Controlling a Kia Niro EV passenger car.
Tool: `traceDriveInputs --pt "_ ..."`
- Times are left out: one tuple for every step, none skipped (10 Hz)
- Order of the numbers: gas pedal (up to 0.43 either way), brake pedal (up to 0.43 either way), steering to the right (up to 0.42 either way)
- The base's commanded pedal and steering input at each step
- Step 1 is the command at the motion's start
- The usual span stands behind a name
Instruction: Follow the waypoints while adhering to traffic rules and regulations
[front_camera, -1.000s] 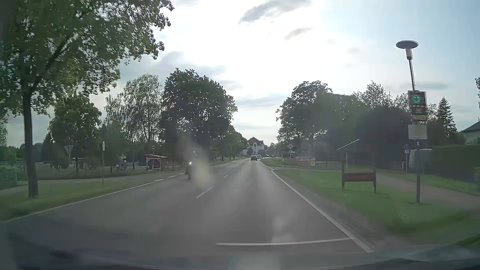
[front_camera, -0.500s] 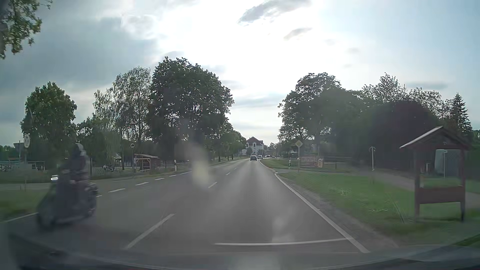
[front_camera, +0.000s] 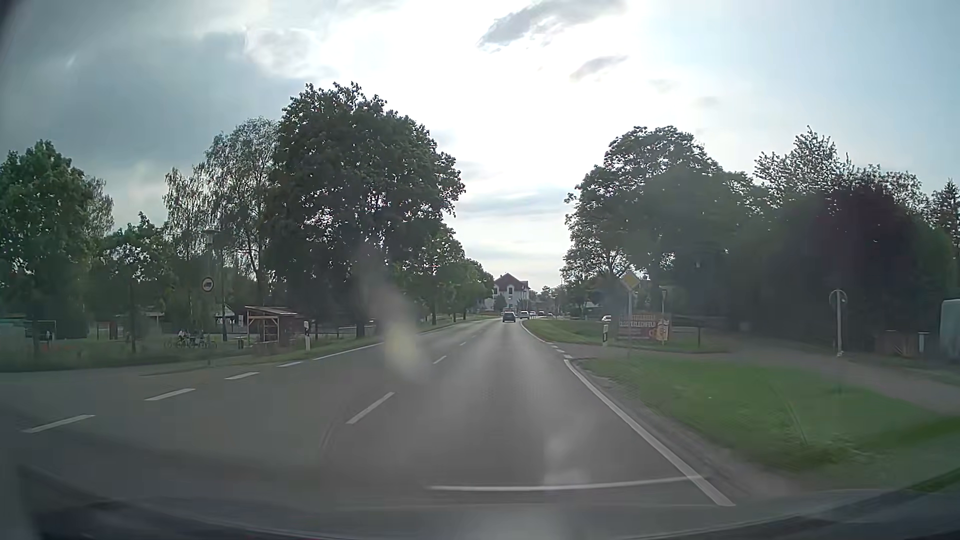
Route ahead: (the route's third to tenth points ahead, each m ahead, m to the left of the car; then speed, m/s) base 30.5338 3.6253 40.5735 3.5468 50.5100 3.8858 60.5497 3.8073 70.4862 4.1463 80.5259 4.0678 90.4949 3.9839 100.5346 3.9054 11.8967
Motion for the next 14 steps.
traceDriveInputs --pt "0.189 0.000 -0.003" --pt "0.189 0.000 -0.003" --pt "0.189 0.000 -0.003" --pt "0.189 0.000 -0.003" --pt "0.189 0.000 -0.003" --pt "0.189 0.000 -0.003" --pt "0.189 0.000 -0.003" --pt "0.189 0.000 -0.003" --pt "0.189 0.000 -0.003" --pt "0.189 0.000 -0.003" --pt "0.189 0.000 -0.003" --pt "0.189 0.000 -0.002" --pt "0.189 0.000 -0.002" --pt "0.189 0.000 -0.002"
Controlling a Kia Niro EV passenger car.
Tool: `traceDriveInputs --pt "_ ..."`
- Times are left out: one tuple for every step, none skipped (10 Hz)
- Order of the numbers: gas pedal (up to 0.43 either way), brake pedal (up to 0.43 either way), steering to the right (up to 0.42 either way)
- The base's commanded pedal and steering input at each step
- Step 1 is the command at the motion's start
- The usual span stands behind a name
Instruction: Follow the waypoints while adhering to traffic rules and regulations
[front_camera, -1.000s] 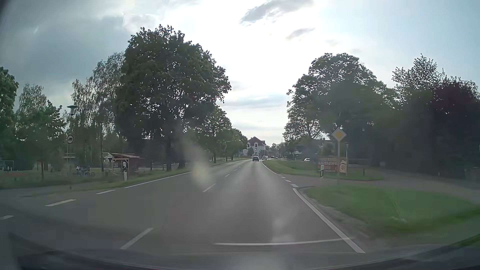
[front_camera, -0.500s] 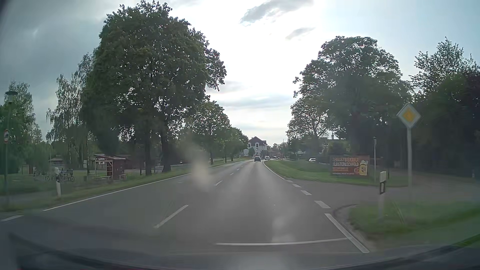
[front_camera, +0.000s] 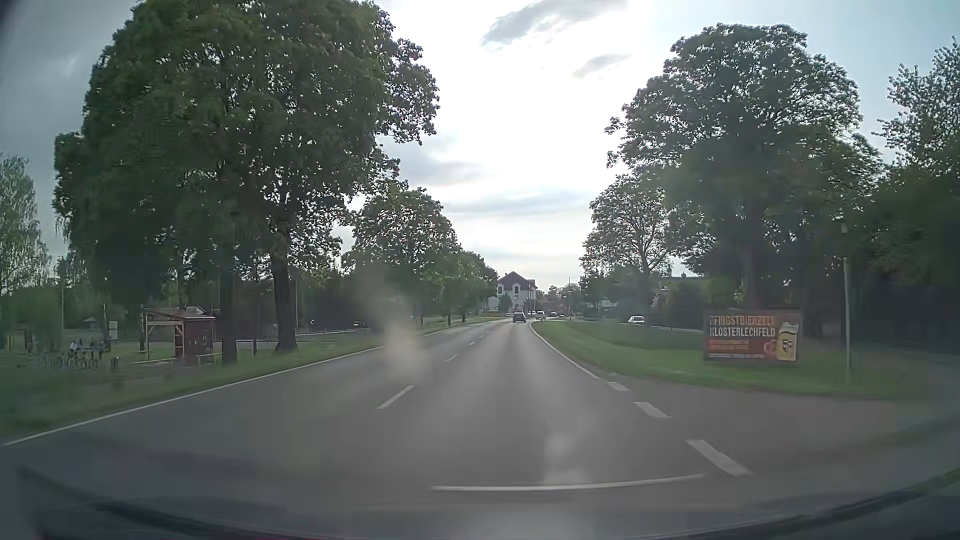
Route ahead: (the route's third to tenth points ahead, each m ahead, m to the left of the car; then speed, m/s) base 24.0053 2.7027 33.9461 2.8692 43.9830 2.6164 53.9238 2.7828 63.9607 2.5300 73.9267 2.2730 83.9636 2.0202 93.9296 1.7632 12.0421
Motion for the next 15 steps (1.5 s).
traceDriveInputs --pt "0.189 0.000 -0.002" --pt "0.189 0.000 -0.002" --pt "0.189 0.000 -0.002" --pt "0.189 0.000 -0.001" --pt "0.189 0.000 -0.001" --pt "0.189 0.000 0.000" --pt "0.189 0.000 0.000" --pt "0.189 0.000 0.001" --pt "0.189 0.000 0.001" --pt "0.177 0.000 0.001" --pt "0.177 0.000 0.002" --pt "0.177 0.000 0.003" --pt "0.177 0.000 0.004" --pt "0.169 0.000 0.004" --pt "0.169 0.000 0.004"
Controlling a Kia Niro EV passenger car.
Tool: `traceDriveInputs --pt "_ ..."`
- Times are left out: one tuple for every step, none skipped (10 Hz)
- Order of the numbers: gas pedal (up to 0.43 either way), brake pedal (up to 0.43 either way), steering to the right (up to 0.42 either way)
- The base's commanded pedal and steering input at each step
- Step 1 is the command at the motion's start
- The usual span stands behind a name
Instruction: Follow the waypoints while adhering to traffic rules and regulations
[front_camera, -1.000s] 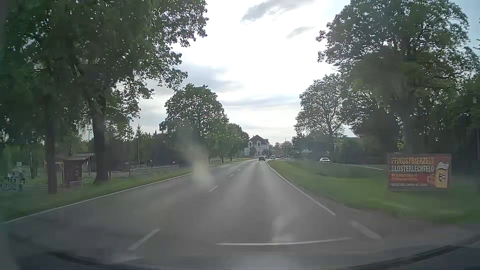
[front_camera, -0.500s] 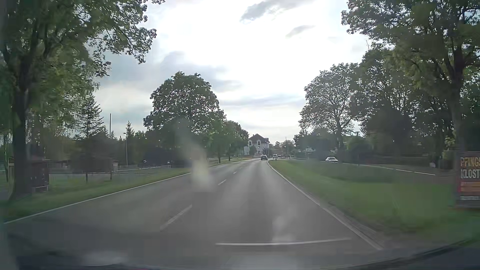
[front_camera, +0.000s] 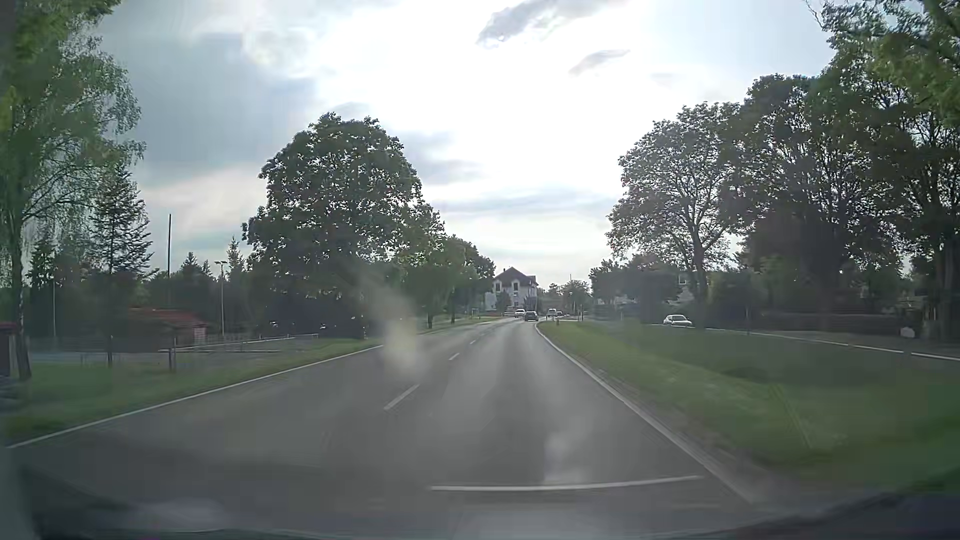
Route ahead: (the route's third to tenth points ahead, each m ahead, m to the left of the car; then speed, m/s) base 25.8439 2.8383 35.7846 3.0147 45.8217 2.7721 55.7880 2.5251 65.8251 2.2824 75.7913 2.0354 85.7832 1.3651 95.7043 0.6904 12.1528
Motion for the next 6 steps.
traceDriveInputs --pt "0.169 0.000 0.004" --pt "0.157 0.000 0.004" --pt "0.157 0.000 0.004" --pt "0.157 0.000 0.004" --pt "0.157 0.000 0.004" --pt "0.157 0.000 0.004"
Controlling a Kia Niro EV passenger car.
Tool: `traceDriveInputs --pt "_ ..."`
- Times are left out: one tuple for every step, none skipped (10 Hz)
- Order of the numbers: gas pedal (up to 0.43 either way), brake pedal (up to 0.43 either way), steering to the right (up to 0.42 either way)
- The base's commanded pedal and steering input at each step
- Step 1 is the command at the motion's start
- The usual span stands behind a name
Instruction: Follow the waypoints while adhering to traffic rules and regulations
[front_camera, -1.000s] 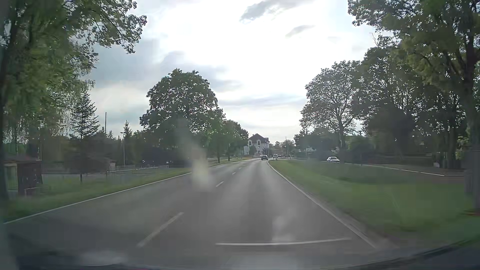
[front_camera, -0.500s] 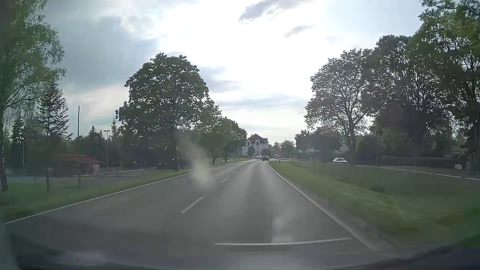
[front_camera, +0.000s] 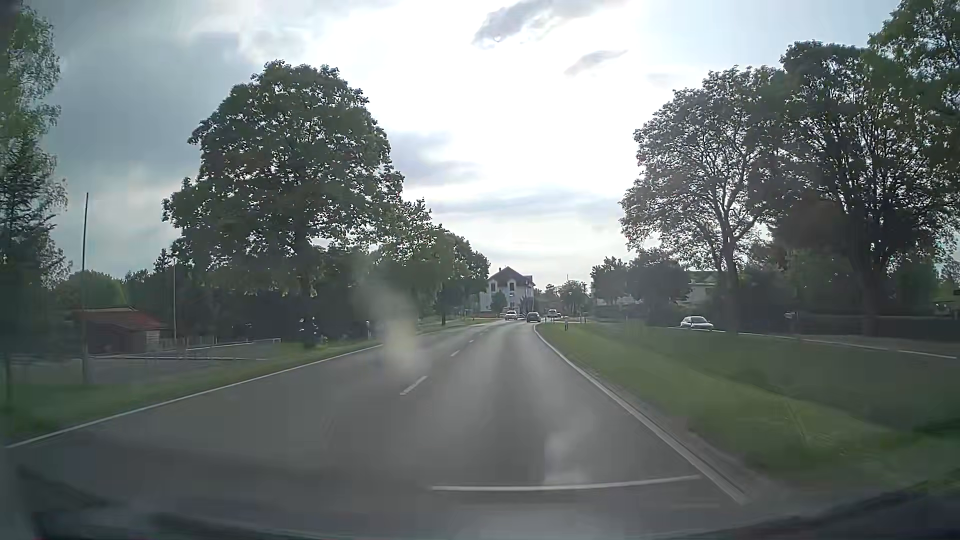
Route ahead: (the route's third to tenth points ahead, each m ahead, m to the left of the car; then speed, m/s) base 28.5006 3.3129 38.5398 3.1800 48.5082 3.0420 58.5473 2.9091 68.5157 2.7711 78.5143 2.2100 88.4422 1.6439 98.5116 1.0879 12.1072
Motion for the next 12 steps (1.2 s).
traceDriveInputs --pt "0.157 0.000 0.004" --pt "0.169 0.000 0.003" --pt "0.169 0.000 0.003" --pt "0.169 0.000 0.003" --pt "0.169 0.000 0.004" --pt "0.169 0.000 0.004" --pt "0.169 0.000 0.004" --pt "0.169 0.000 0.004" --pt "0.169 0.000 0.004" --pt "0.169 0.000 0.004" --pt "0.169 0.000 0.004" --pt "0.169 0.000 0.004"
